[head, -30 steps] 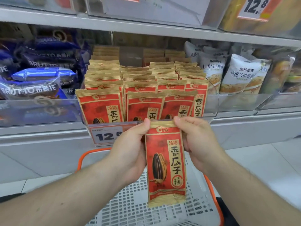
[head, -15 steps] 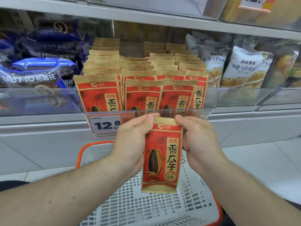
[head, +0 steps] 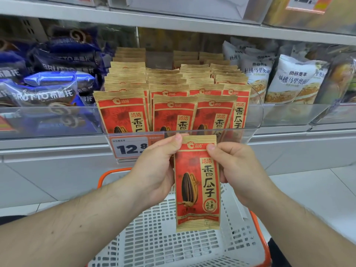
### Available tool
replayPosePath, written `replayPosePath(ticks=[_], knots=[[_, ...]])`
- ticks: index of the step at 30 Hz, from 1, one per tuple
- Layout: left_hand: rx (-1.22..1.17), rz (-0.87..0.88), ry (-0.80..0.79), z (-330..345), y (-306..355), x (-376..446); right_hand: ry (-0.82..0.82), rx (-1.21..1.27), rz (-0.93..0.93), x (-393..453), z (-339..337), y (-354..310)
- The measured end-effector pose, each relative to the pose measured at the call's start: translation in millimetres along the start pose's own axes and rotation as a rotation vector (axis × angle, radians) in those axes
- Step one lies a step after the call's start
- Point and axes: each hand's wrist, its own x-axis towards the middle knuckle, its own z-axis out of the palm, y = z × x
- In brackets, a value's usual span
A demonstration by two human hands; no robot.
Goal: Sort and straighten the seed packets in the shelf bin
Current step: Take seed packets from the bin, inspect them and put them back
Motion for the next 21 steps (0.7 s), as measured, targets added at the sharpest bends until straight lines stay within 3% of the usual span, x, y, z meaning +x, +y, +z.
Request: replayPosePath(ticks=[5, 11, 18, 21], knots=[[0.133, -0.084, -0.076, -2, -7, -4, 0.038, 0.058, -0.029, 0, -9, 4], [0.049, -0.055, -0.051, -4, 1, -2, -0.319, -0.229, 0.074, 5, -21, -2], [0.131, -0.171, -0.197, -7, 5, -5, -0.308, -0.100, 0.044, 11, -26, -1], [0.103, -0.174, -0.210, -8, 2, -5, -0.478, -0.210, 0.081, 10, -34, -1]])
